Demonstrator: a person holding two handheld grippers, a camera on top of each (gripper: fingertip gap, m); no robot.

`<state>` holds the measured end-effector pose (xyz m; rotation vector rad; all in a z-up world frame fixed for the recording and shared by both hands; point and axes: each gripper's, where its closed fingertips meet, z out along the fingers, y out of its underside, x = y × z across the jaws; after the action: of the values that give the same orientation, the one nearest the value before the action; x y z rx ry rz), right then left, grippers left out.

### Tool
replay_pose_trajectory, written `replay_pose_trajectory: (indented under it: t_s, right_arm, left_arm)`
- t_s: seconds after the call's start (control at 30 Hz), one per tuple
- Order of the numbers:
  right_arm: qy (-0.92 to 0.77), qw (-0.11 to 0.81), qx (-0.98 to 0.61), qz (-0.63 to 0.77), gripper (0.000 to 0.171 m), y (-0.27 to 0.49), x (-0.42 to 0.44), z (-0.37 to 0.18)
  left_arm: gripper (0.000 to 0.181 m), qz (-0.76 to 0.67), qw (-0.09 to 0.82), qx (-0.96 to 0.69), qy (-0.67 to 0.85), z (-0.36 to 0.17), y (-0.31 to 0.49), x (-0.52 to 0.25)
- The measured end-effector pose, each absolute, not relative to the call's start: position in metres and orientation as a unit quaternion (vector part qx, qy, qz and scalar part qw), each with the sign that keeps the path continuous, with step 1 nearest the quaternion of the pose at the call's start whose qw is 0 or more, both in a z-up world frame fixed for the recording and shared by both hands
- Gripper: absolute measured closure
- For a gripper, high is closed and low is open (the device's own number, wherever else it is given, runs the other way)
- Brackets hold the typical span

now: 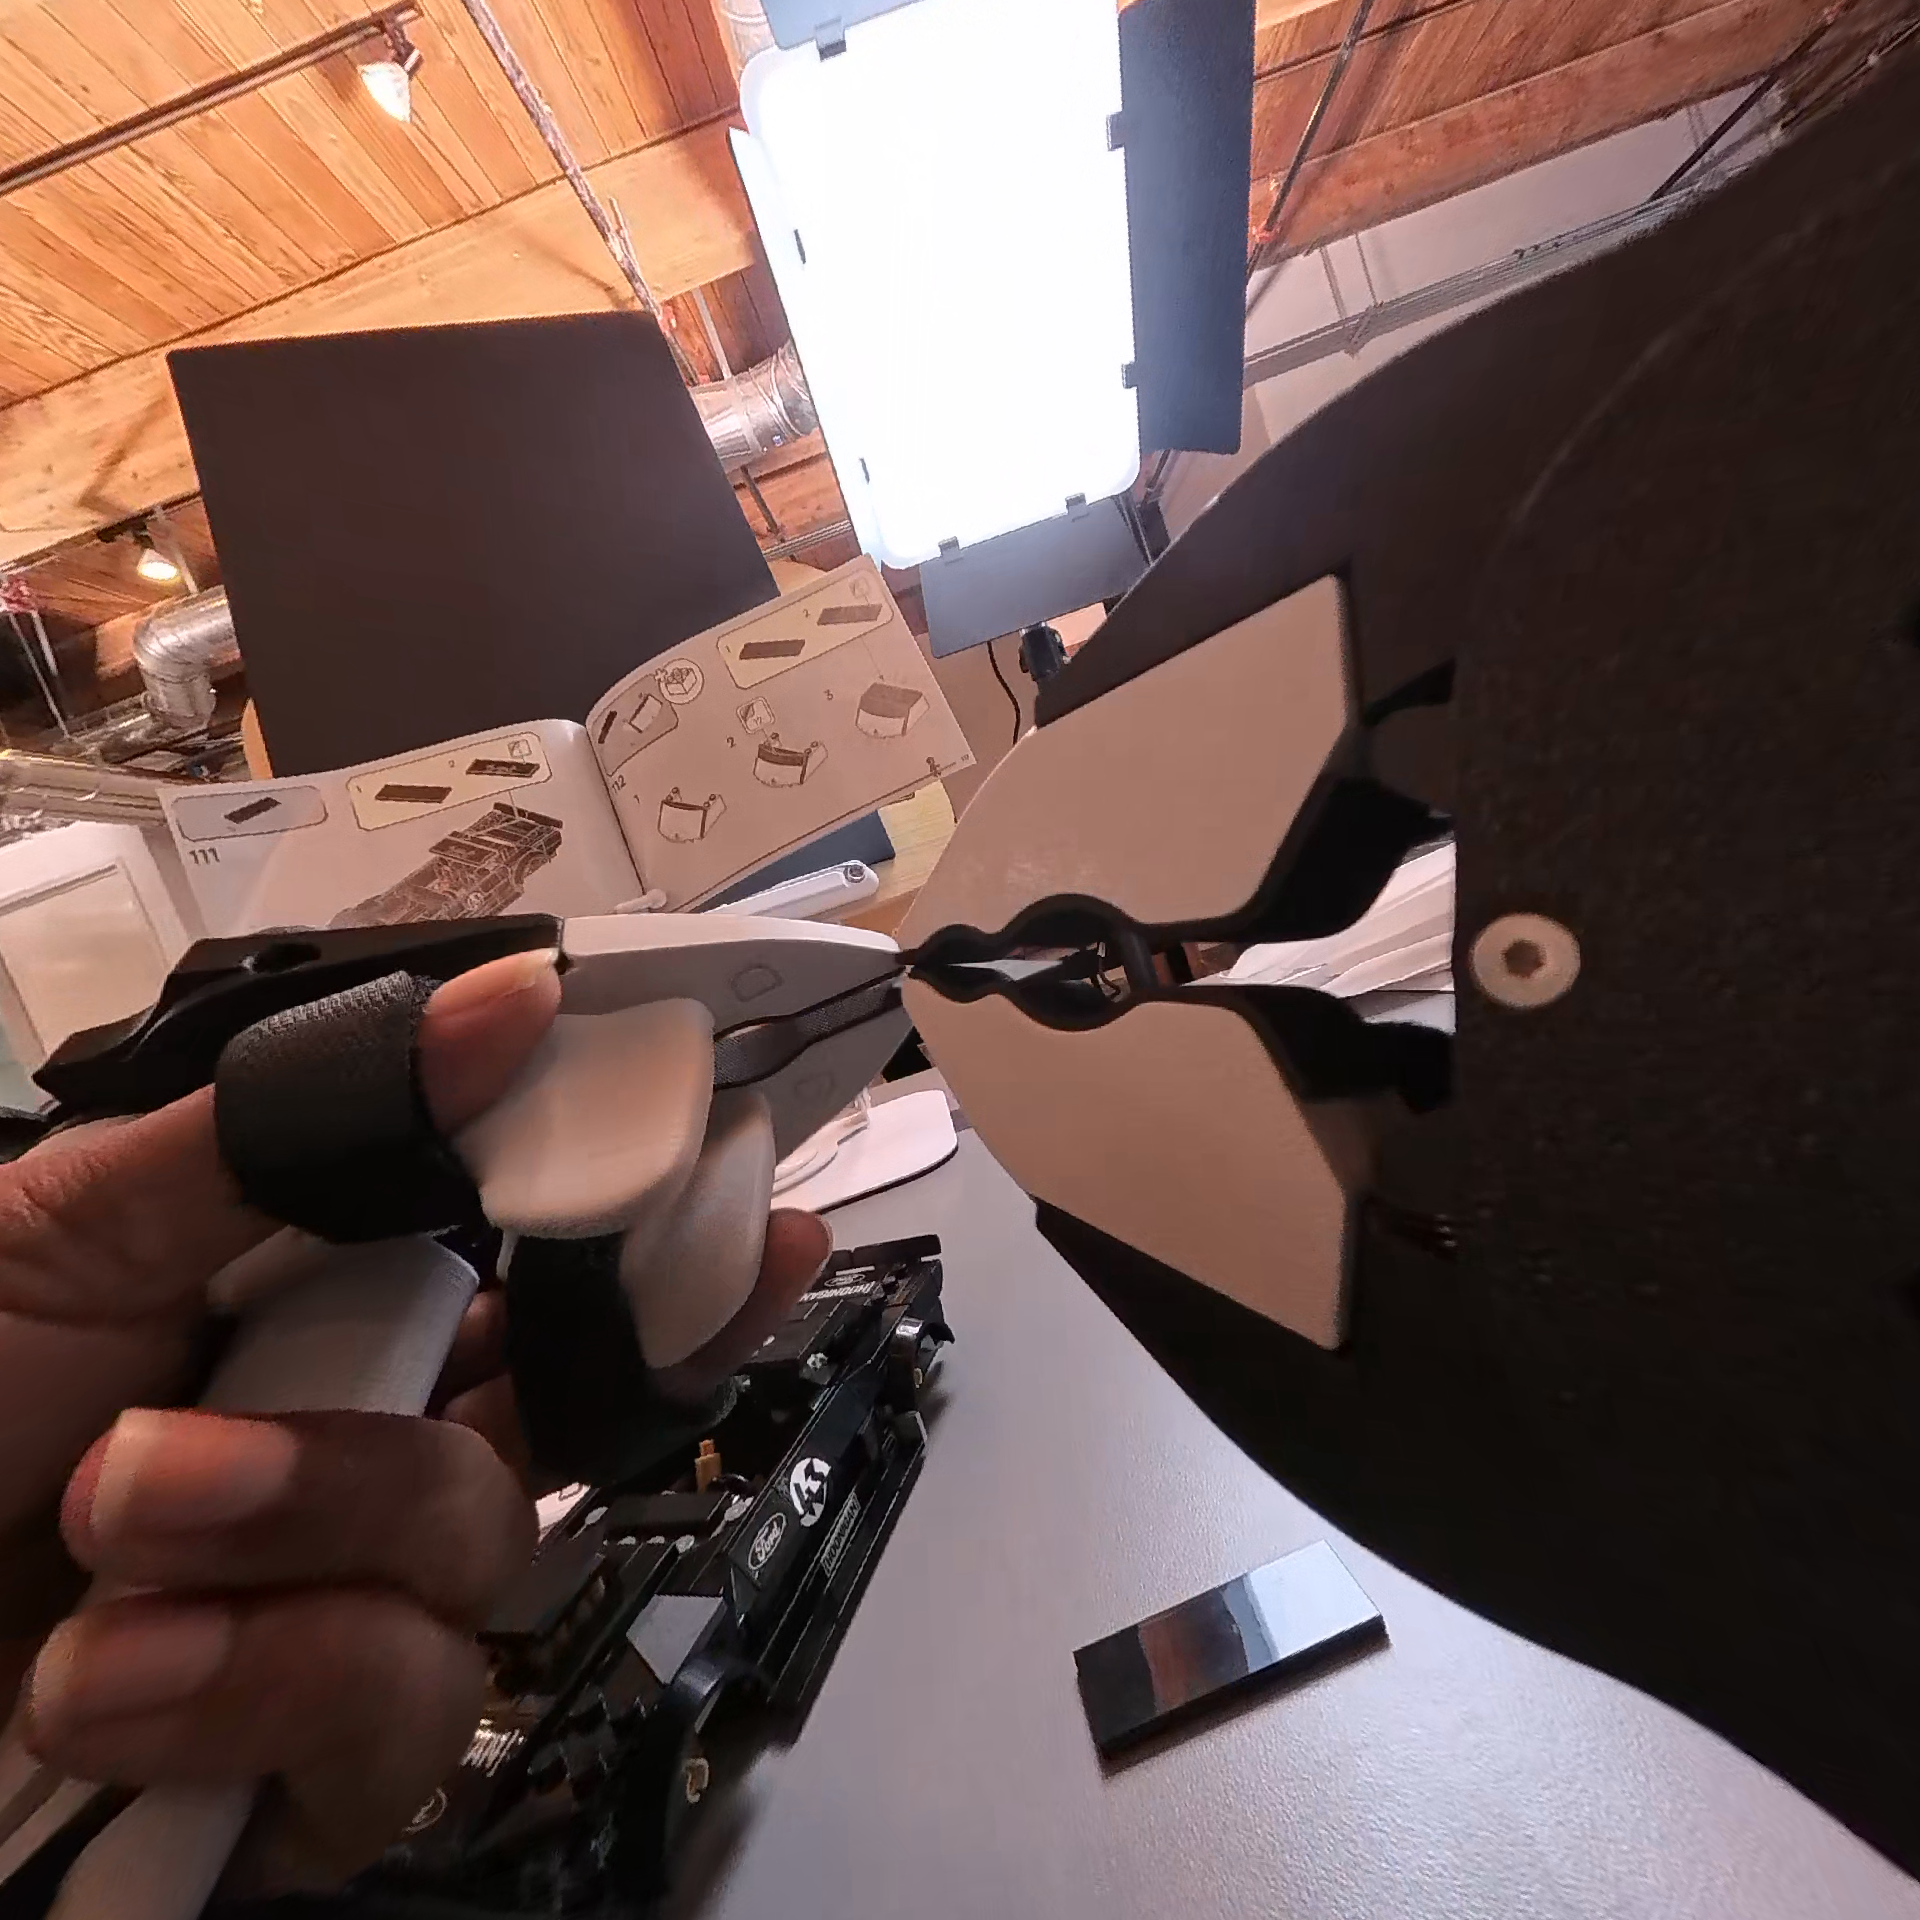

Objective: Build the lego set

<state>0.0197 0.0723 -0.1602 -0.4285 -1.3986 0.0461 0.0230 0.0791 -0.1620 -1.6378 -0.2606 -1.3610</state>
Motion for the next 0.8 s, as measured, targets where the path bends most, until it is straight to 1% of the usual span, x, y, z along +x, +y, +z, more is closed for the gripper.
replay_pose_trajectory:
  t_s: [0.1,0.3,0.43,0.5,0.53,0.63,0.73,0.8]
  right_arm:
    - [-0.641,0.742,-0.194,0.02,0.171,0.072,0.019,-0.162]
    - [-0.641,0.736,-0.217,0.034,0.171,0.073,0.017,-0.164]
    - [-0.638,0.727,-0.247,0.061,0.15,0.076,0.017,-0.162]
    - [-0.645,0.72,-0.246,0.073,0.143,0.075,0.017,-0.163]
    - [-0.654,0.712,-0.241,0.085,0.131,0.07,0.016,-0.166]
    - [-0.654,0.711,-0.238,0.1,0.13,0.064,0.016,-0.165]
    - [-0.617,0.678,-0.328,0.227,0.134,0.076,0.02,-0.154]
    - [-0.586,0.623,-0.393,0.337,0.142,0.088,0.025,-0.148]
  left_arm:
    - [0.181,-0.564,0.476,-0.666,-0.105,-0.16,0.078,0.023]
    - [0.181,-0.539,0.49,-0.679,-0.095,-0.163,0.08,0.021]
    - [0.181,-0.533,0.487,-0.685,-0.098,-0.169,0.082,0.02]
    - [0.181,-0.533,0.485,-0.686,-0.102,-0.172,0.083,0.019]
    - [0.181,-0.529,0.49,-0.684,-0.109,-0.173,0.084,0.016]
    - [0.181,-0.527,0.492,-0.684,-0.11,-0.172,0.085,0.011]
    - [0.181,-0.496,0.501,-0.707,-0.059,-0.17,0.081,0.008]
    - [0.181,-0.491,0.492,-0.719,-0.013,-0.169,0.073,0.01]
